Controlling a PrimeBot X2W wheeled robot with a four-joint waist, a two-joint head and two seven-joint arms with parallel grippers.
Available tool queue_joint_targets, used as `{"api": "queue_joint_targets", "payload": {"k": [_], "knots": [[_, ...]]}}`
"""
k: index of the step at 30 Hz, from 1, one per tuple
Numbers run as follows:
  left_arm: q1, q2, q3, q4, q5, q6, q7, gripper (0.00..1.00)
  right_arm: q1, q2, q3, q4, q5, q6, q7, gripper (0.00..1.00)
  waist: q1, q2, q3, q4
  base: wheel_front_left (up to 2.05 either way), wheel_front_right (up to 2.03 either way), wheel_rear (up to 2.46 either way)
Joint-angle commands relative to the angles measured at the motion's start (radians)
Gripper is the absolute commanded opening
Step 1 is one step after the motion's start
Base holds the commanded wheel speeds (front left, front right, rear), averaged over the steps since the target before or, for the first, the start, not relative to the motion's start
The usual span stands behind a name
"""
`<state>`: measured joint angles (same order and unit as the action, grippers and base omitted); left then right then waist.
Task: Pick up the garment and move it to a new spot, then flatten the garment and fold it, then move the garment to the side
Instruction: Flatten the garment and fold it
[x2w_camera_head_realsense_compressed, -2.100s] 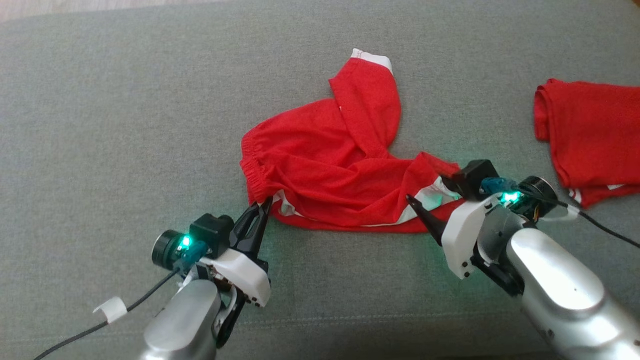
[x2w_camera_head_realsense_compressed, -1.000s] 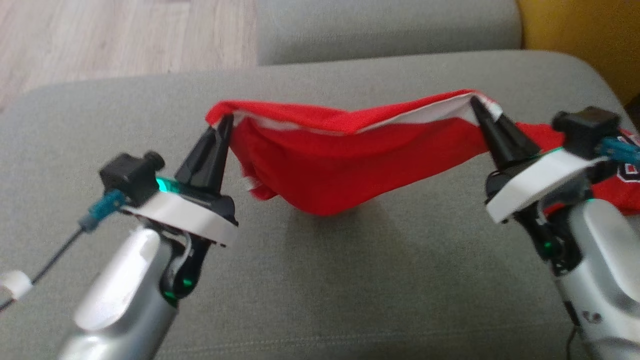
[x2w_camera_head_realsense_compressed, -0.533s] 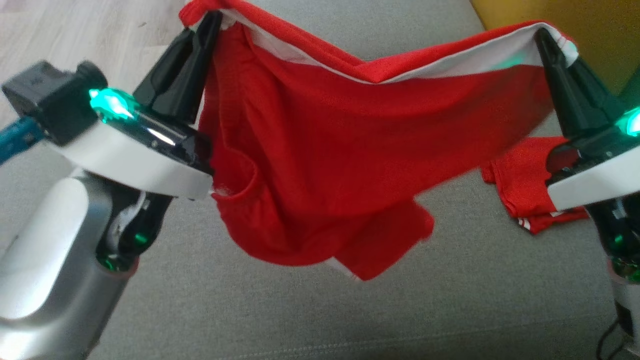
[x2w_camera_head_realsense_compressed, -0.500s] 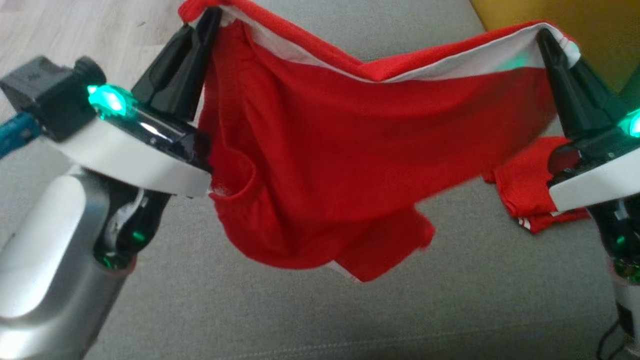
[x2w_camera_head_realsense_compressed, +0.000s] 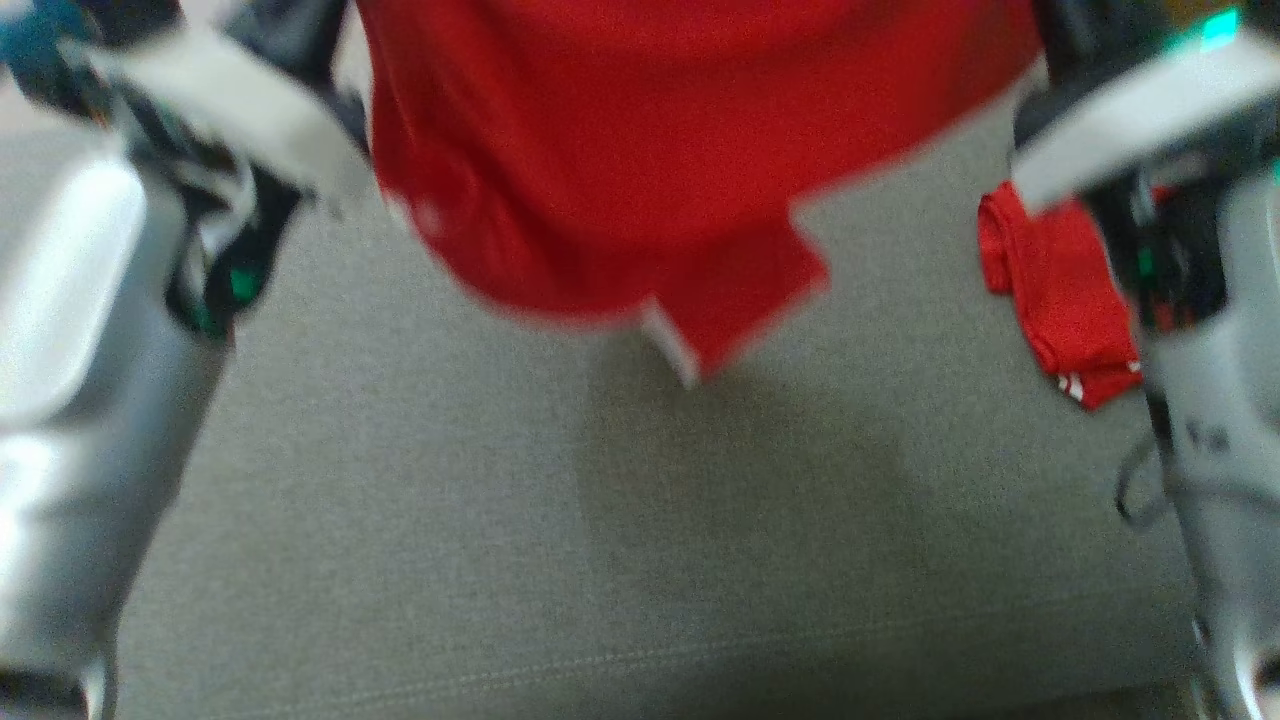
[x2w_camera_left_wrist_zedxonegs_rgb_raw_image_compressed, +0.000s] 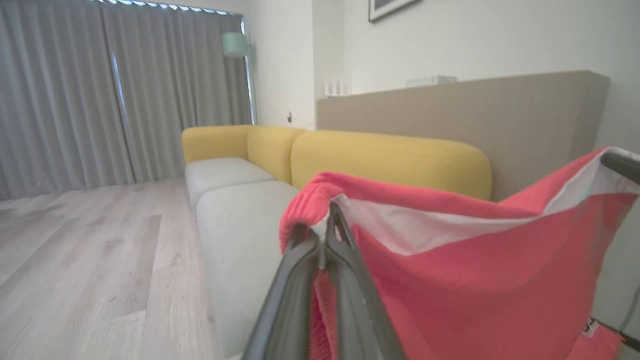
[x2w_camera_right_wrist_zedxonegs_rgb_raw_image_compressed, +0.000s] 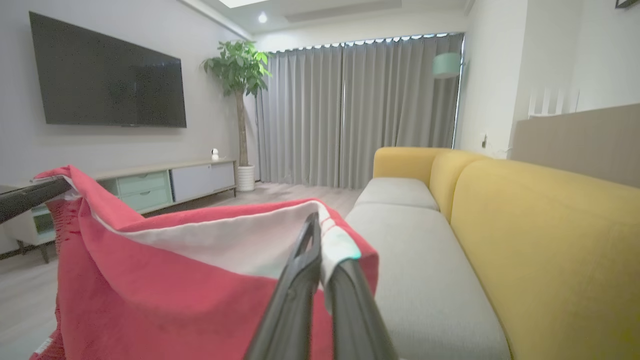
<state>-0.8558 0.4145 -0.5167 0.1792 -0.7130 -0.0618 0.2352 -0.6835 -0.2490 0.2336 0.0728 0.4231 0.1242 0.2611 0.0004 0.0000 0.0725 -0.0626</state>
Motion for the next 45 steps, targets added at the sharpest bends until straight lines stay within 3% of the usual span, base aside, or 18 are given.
{"api": "queue_joint_targets", "payload": {"k": [1,6,9,15,21,26,34,45], "knots": [[-0.117,0.012,0.062,0.012,0.013,-0.001,-0.029,0.00,-0.091,0.026,0.017,0.012,-0.014,0.007,-0.033,0.00,-0.0004,0.0000,0.061,-0.020,0.00,0.00,0.00],[-0.276,-0.063,0.097,0.190,0.034,-0.005,-0.169,0.00,-0.309,0.110,0.013,0.230,-0.047,0.007,-0.168,0.00,-0.0004,0.0000,0.140,-0.039,0.00,0.00,0.00],[-0.302,-0.099,0.093,0.272,0.032,-0.022,-0.232,0.00,-0.362,0.141,0.027,0.325,-0.044,0.007,-0.232,0.00,-0.0004,0.0000,0.175,-0.044,0.00,0.00,0.00],[-0.198,-0.117,0.026,0.347,0.011,-0.059,-0.295,0.00,-0.281,0.141,0.130,0.427,0.000,0.007,-0.310,0.00,-0.0004,0.0000,0.210,-0.041,0.00,0.00,0.00],[0.016,-0.091,-0.041,0.275,-0.051,-0.067,-0.327,0.00,-0.099,0.094,0.196,0.436,0.061,0.007,-0.356,0.00,-0.0004,0.0000,0.195,-0.035,0.00,0.00,0.00],[0.198,-0.064,-0.061,0.157,-0.086,-0.058,-0.355,0.00,0.059,0.046,0.212,0.376,0.101,0.007,-0.368,0.00,-0.0004,0.0000,0.148,-0.022,0.00,0.00,0.00],[0.479,-0.046,-0.080,-0.055,-0.102,0.041,-0.402,0.00,0.335,0.000,0.133,0.194,0.102,0.007,-0.338,0.00,-0.0004,0.0000,0.029,-0.005,0.00,0.00,0.00],[0.804,0.016,-0.082,-0.343,-0.138,0.192,-0.404,0.00,0.792,0.076,-0.060,-0.265,0.004,0.007,-0.144,0.00,-0.0004,0.0000,-0.078,0.000,0.00,0.00,0.00]]}}
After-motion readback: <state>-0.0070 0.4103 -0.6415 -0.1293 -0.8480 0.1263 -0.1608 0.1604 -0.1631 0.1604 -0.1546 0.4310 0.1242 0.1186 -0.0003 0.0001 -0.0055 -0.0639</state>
